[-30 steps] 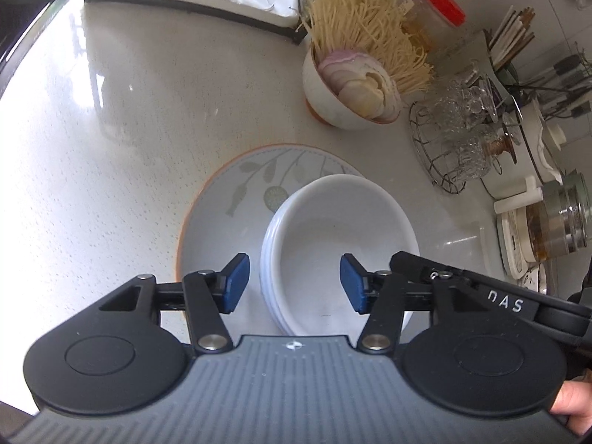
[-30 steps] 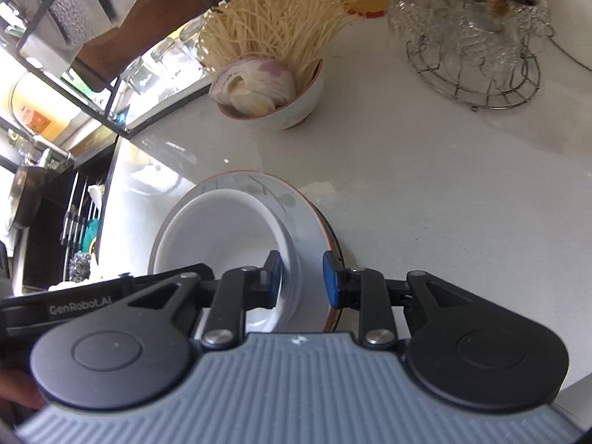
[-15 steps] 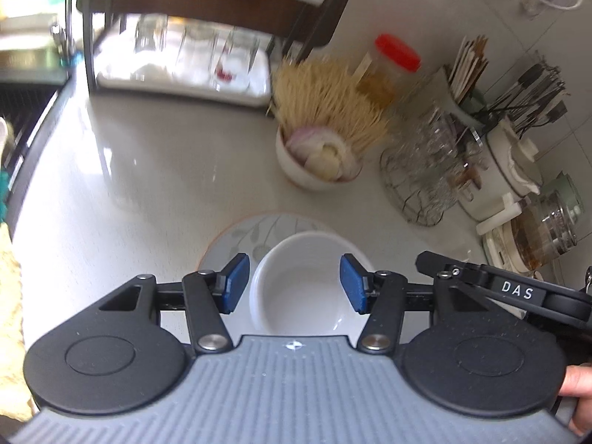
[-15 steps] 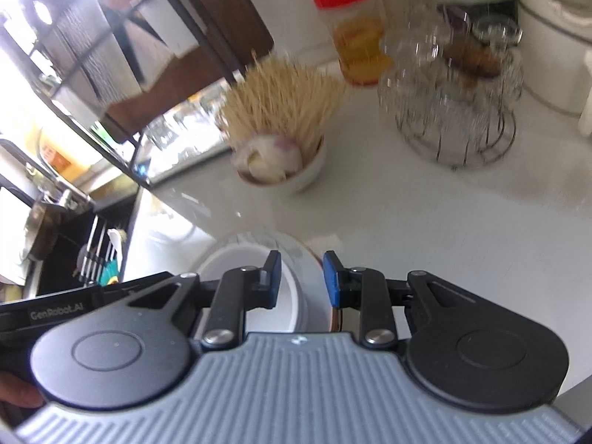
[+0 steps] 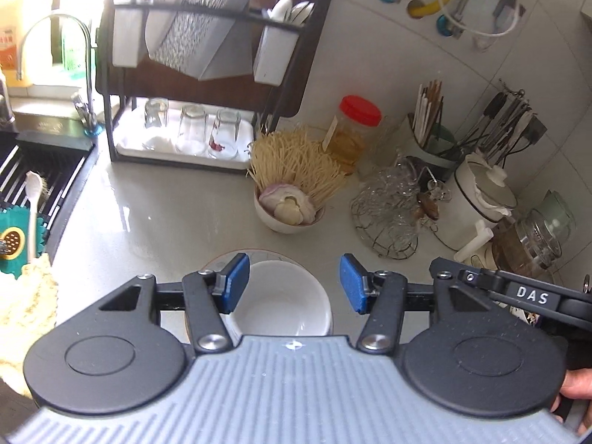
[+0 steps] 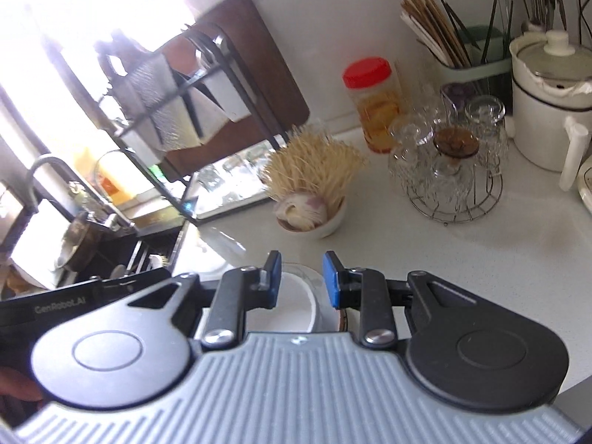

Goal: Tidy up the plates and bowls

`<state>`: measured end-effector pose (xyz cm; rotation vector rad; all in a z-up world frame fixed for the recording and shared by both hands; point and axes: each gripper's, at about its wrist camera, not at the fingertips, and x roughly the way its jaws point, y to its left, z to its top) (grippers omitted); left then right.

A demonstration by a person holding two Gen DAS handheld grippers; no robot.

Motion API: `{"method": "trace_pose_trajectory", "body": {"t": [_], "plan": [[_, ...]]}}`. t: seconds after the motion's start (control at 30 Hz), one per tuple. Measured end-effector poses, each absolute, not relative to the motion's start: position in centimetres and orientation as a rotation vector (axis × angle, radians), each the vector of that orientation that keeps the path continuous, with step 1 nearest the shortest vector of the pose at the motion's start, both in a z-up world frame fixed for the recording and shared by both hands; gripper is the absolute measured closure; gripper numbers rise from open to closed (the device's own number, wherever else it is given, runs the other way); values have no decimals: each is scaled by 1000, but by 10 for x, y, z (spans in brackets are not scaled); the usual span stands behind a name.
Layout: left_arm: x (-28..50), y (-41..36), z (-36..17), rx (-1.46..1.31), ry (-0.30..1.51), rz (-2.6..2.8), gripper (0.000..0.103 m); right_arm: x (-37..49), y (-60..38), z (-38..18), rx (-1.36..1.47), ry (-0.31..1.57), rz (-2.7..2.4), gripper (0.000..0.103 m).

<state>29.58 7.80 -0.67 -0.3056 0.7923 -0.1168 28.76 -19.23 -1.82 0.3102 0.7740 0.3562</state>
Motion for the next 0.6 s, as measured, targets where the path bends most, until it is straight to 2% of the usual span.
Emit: {"method": "trace_pose_trajectory", "body": {"t": [0.3, 0.6], "plan": [[225, 45, 32, -290, 675, -69, 43, 246, -205, 9, 291, 716, 448, 74], [173, 32, 34, -317, 649, -27, 42, 210, -222, 14, 284, 696, 493, 74]]}}
